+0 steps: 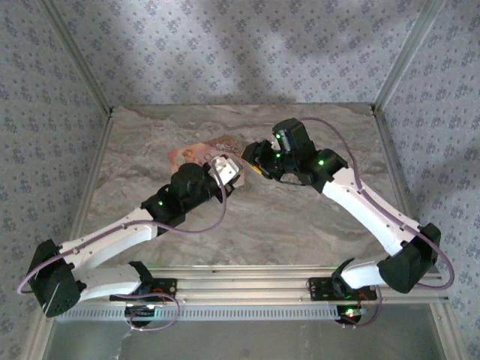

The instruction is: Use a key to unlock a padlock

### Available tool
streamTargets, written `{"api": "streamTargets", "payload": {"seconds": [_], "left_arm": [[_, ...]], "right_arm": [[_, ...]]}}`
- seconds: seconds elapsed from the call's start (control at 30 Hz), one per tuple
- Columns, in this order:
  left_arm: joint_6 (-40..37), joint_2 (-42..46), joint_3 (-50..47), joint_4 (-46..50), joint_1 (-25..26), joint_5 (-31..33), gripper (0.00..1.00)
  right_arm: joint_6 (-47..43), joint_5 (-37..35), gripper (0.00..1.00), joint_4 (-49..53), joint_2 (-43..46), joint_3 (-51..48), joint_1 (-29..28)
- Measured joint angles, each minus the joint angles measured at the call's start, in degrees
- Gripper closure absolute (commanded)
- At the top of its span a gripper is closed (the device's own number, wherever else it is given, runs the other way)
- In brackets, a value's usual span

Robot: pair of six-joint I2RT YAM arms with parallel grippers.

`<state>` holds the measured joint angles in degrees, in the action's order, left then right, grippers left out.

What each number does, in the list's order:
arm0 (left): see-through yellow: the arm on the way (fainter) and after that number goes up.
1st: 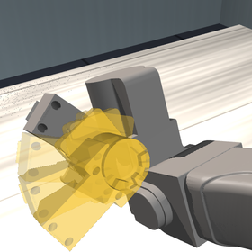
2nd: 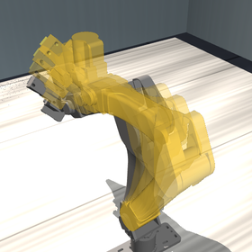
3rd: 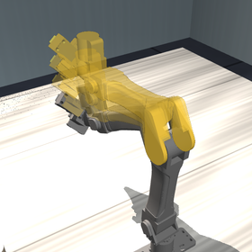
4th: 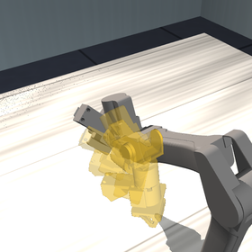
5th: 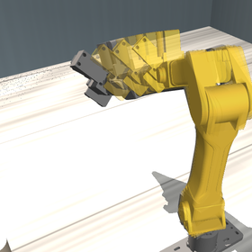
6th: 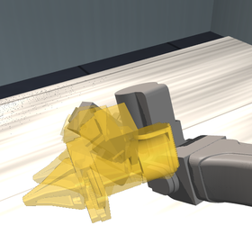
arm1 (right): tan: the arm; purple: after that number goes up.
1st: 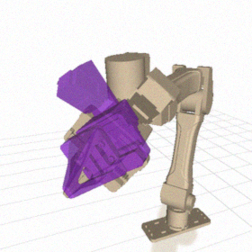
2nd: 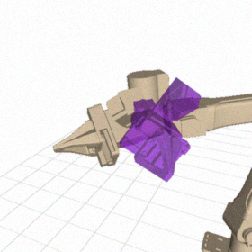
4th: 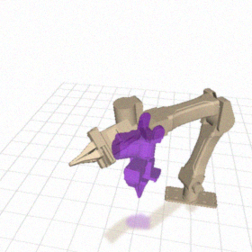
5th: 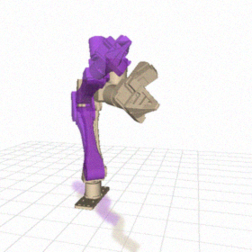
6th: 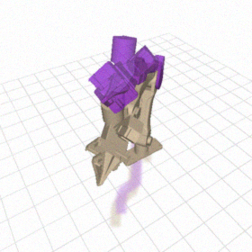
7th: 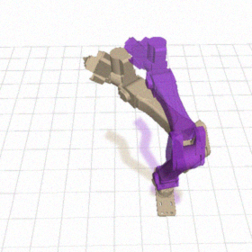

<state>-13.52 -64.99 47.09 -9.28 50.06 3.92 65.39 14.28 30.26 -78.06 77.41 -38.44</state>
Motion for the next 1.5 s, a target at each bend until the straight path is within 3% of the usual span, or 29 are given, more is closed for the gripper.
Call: {"api": "streamTargets", "payload": {"seconds": [0.33,0.53,0.7,0.93,0.97,1.07,1.2,1.33,1.5], "left_arm": [[-1.5,-1.2,0.7,0.1,0.6,2.3,1.0],[-3.5,-2.0,1.7,0.2,1.9,3.5,1.0],[-5.5,-2.4,2.1,1.0,2.9,4.5,1.0],[-8.2,-2.6,2.2,1.2,4.0,6.3,1.0],[-8.6,-2.6,2.2,1.3,4.1,6.4,0.98],[-9.0,-2.6,2.5,2.2,4.1,6.4,0.72],[-6.5,-2.5,3.8,6.4,4.0,5.7,0.55],[0.8,0.0,3.8,10.9,-1.1,-1.1,0.49],[15.8,4.8,3.8,12.2,-15.7,-16.2,0.48]], "right_arm": [[2.4,0.5,0.59,-0.3,-0.7,-0.1,0.0],[3.0,1.2,0.7,-0.5,-2.6,-0.1,0.0],[3.8,1.5,0.99,-1.4,-2.9,-0.1,0.0],[3.3,1.3,1.0,-1.3,-2.9,-0.1,0.1],[2.8,1.3,1.0,-1.4,-2.9,-0.1,0.1],[-0.5,1.7,1.0,-1.6,-2.9,-0.1,0.1],[-9.2,2.1,1.0,-2.4,-2.9,0.5,0.3],[-20.5,2.2,1.0,-3.5,-2.7,0.9,2.0],[-37.9,5.5,1.0,-5.4,-2.4,2.4,3.6]]}}
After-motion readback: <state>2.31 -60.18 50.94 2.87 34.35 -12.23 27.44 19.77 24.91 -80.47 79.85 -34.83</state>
